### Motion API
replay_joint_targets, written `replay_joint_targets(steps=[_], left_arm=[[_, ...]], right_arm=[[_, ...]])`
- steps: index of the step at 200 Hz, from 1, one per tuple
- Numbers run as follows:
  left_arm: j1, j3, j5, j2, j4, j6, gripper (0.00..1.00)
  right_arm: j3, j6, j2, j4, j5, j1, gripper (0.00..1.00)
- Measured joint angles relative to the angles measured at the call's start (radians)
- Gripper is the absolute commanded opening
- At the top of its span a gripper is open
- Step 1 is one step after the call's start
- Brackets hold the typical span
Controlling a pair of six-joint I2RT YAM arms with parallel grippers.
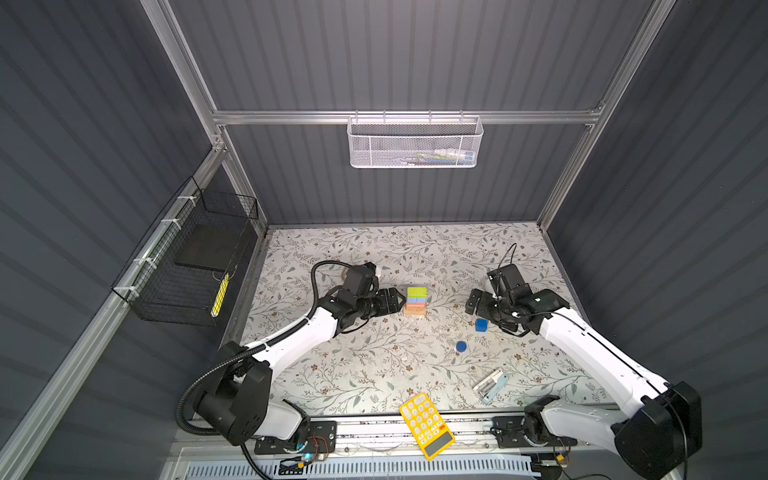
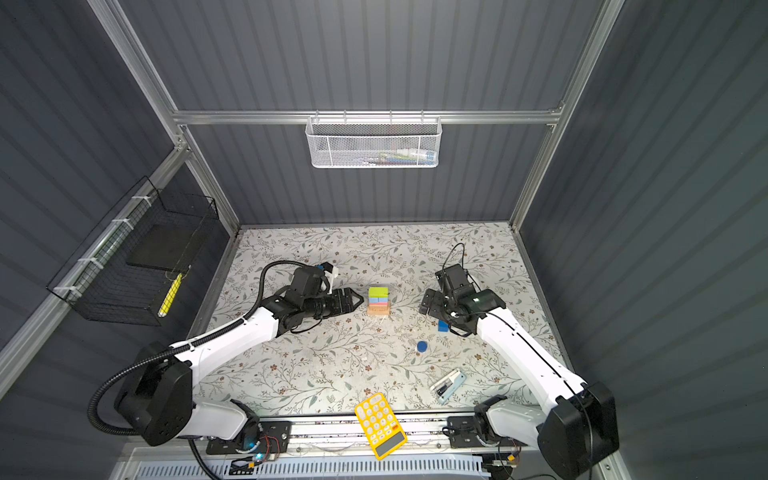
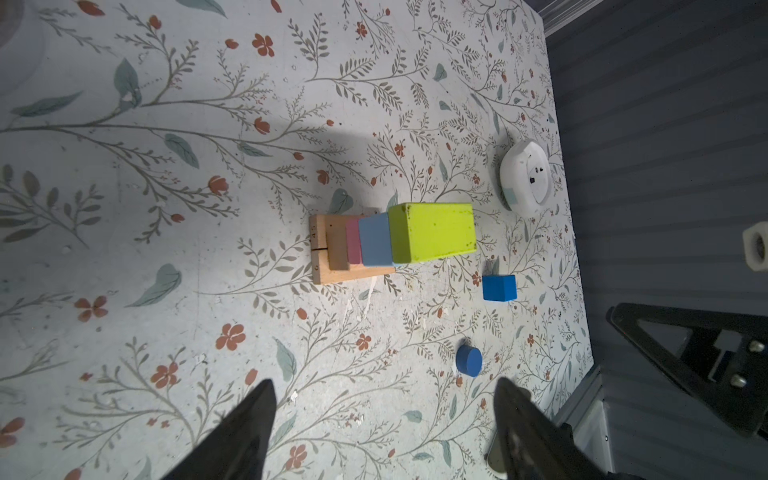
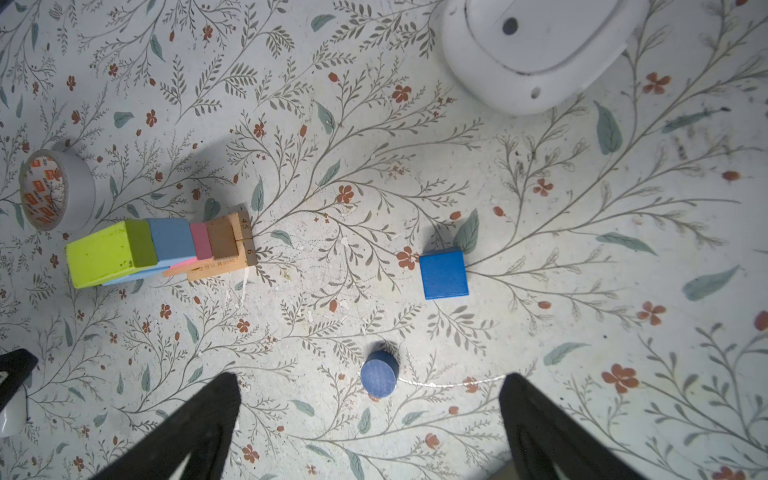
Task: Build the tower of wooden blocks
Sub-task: 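Move the right gripper down over the dark blue cube while the left gripper rises, then lower the right gripper and close it on the dark blue cube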
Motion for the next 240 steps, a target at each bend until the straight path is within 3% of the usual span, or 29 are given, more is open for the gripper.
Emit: replay_joint_targets(steps=[115,180,240], left_arm=[[0.042,-0.003,-0.111,-0.183,-0.089,0.122,0.88],[0.094,-0.030,-0.123,-0.242,-0.124,0.138,0.89],[0.100,-0.032,-0.119,-0.238,-0.130,0.138,0.89]], right_arm=[[0.071,-0.101,0.026,-0.166,-0.029,-0.028,0.99],[0.006,-0.150,0.077,-0.156,-0.095,-0.086,0.97],[-0.032,-0.192,0.169,-0.105,-0.142,-0.137,0.89]])
